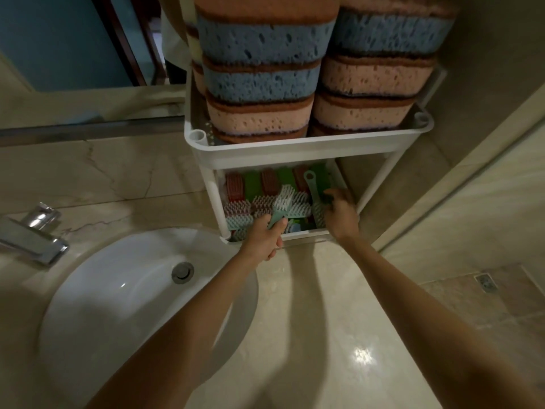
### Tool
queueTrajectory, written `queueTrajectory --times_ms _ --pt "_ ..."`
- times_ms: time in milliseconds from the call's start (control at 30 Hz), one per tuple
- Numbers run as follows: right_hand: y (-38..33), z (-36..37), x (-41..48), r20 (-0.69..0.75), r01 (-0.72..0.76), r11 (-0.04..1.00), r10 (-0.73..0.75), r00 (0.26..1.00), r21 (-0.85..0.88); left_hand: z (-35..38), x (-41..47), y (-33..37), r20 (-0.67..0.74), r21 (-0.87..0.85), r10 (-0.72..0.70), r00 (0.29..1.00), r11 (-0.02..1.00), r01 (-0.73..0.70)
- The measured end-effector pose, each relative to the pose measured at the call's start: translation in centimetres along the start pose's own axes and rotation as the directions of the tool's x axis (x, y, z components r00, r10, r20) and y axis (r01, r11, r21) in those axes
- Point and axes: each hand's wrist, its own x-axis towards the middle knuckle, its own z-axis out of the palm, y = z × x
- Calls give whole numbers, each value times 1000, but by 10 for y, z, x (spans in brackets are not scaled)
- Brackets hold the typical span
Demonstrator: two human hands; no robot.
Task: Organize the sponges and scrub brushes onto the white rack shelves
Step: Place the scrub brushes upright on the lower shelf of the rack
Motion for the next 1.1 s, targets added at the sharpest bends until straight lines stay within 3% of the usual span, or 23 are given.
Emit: queueTrajectory --times_ms 100,167,233,467,600,700,833,967,1100 --pt "-1 1 -19 -112 260 957 -274 955 -125 -7 2 5 2 79 30 1000 996 -31" --pt "0 5 -24 -17 447 857 -466 884 -258 -9 3 13 51 121 39 998 992 -44" --pt "-1 5 -26 69 544 778 -552 831 -314 -12 6 22 124 181 25 992 982 -47" --pt "-1 -10 -32 69 513 783 -525 849 -351 -14 18 42 231 412 51 972 900 -145" --pt "3 -20 -31 134 531 773 -519 844 -348 -12 24 51 243 456 92 966 868 -197" --pt "7 -23 -30 141 418 845 -394 908 -333 -6 27 55 109 414 131 985 895 -165" --pt "6 -21 -22 -17 107 980 -112 994 -167 1 31 44 -103 319 137 985 943 -98" --pt "-11 -9 -9 -52 -78 988 71 996 -133 5 22 26 -67 446 135 989 890 -91" --pt "-12 -5 -1 -98 -164 973 149 984 -161 6 18 11 16 601 150 989 789 -129"
